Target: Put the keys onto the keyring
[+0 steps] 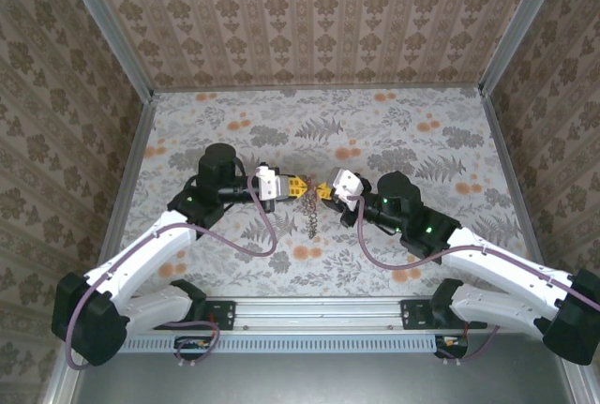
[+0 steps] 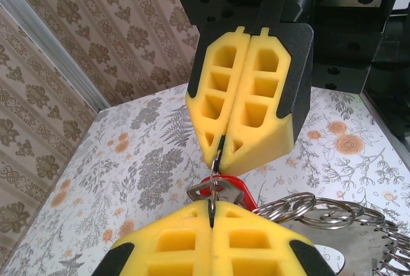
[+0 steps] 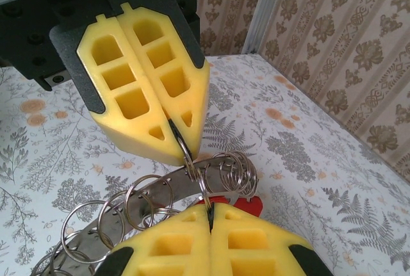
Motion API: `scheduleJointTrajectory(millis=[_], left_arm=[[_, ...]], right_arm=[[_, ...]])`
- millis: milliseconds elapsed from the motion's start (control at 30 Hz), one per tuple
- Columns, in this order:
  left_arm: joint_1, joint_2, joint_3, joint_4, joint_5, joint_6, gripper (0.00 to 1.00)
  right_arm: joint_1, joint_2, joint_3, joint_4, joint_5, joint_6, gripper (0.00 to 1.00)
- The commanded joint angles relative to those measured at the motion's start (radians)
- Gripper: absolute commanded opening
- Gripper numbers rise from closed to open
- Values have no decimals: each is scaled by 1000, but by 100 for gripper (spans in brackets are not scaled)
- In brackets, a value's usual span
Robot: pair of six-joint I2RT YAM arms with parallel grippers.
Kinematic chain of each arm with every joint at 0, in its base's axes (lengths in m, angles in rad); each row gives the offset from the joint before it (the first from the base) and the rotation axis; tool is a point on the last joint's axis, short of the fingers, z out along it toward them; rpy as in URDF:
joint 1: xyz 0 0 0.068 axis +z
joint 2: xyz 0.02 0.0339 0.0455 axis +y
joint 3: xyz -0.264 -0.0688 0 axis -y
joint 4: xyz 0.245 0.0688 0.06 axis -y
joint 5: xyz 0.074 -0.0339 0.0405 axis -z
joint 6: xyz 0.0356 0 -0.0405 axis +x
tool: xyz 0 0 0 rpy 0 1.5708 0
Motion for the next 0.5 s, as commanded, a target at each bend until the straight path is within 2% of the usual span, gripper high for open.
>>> scheduleJointTrajectory(millis=[0, 467], left_arm=[[-3, -1, 43, 38, 9, -23, 0], [-3, 8, 47, 37, 0, -26, 0]], right_arm=[[7, 8, 28, 6, -10, 7, 0], [7, 9, 28, 14, -13, 5, 0]])
